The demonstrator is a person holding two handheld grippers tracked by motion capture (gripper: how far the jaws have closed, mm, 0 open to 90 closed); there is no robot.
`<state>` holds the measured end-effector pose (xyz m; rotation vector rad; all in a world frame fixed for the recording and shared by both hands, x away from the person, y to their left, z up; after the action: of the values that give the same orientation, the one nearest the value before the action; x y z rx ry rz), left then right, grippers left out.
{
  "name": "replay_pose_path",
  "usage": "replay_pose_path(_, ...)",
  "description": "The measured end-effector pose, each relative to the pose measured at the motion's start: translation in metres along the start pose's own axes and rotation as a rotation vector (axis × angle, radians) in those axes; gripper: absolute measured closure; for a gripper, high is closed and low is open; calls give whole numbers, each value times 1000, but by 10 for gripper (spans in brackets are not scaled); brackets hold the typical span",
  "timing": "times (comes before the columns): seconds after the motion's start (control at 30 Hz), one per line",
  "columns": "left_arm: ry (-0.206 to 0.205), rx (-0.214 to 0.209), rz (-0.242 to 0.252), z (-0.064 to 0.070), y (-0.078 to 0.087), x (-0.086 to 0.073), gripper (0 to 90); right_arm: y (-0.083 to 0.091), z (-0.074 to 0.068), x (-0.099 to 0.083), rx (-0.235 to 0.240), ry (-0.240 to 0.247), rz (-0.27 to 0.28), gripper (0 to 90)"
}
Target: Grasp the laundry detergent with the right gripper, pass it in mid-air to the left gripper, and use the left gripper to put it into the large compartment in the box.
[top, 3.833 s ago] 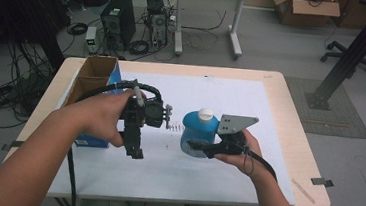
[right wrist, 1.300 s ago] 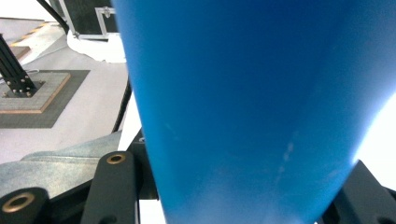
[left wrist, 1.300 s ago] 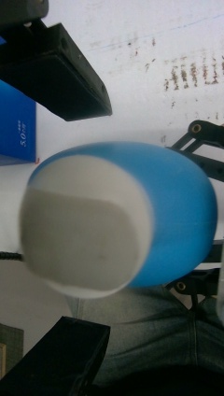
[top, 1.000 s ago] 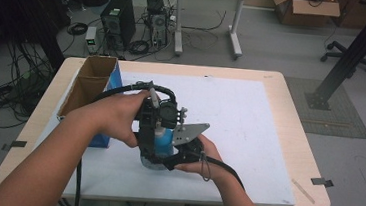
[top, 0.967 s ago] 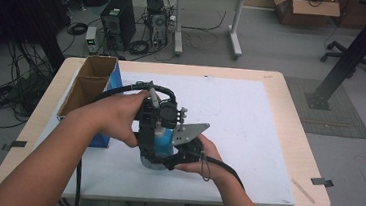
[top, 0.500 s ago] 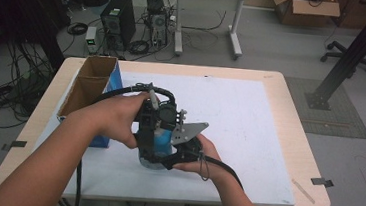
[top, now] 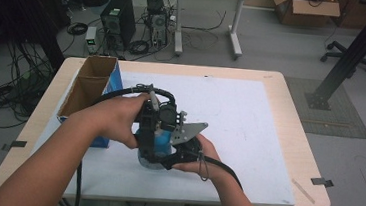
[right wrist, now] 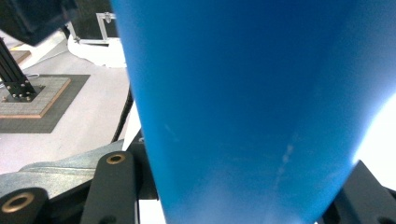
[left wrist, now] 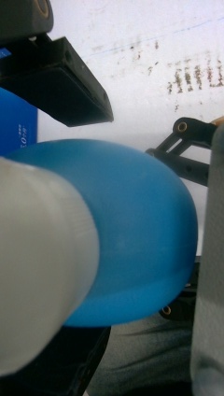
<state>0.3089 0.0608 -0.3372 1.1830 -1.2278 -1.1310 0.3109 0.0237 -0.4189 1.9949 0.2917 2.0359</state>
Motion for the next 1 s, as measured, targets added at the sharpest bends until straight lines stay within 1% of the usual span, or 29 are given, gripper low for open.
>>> replay_pose_path(0.13, -2, 8, -5, -1, 0, 0, 68, -1, 1, 0, -4, 6, 1, 450)
replay_pose_path(0.2, -2, 9, -3, -1, 0, 0, 88, -1, 0, -1, -2, -1, -2, 450)
replay_pose_path(0.53, -6, 20, -3, -2, 1, 1, 116, -1, 0, -1, -2, 9, -6, 450)
replay_pose_path(0.57, -6, 22, -5, -3, 1, 2, 118, -2, -2, -1, 5, -15, 0, 450)
replay_pose_path(0.67, -7, 27, -10, -3, 1, 2, 125, -1, -2, -1, 3, -7, -3, 450)
replay_pose_path(0.8, -11, 31, -2, -3, 2, 3, 137, -1, -3, 0, 5, -12, -1, 450)
replay_pose_path(0.97, -13, 39, -10, -3, 2, 1, 139, -1, -3, 0, 5, -9, -2, 450)
replay_pose_path(1.0, -13, 39, -10, -3, 2, 1, 145, -1, -3, 0, 4, -16, 1, 450)
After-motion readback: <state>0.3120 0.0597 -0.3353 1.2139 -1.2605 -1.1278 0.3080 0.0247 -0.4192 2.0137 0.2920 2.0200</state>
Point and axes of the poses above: each handheld gripper's, and its own axes: y roughly backward along the jaws, x roughly out of its top, z roughly to its right, the point moved 8 cm from there along -y, roughly forward along the jaws, and after that the axes turned 4 degrees about z, right-handed, at the moved point
